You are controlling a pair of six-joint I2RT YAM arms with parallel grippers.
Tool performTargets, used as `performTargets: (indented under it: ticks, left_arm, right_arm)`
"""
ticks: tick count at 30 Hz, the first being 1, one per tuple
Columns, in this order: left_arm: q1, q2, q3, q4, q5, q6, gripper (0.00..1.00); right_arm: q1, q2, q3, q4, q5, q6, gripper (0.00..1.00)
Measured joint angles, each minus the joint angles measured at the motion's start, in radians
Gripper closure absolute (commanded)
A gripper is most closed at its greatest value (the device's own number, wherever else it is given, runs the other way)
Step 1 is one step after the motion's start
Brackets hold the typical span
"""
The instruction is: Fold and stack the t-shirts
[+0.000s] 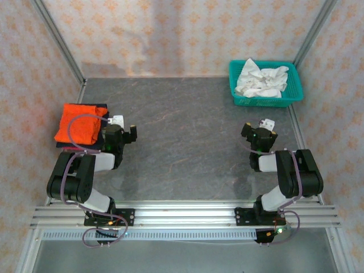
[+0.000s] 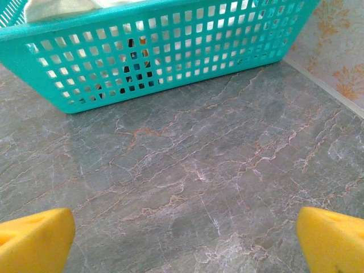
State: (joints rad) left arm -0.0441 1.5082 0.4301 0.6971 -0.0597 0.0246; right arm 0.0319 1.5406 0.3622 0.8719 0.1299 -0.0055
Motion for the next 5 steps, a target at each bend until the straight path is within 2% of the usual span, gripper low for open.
performTargets:
  ticks: [5]
  left_arm:
    - [0.000, 0.000, 0.000, 0.004, 0.000, 0.000, 0.00]
  right_arm:
    - [0.000, 0.000, 0.000, 0.000, 0.000, 0.000, 0.01]
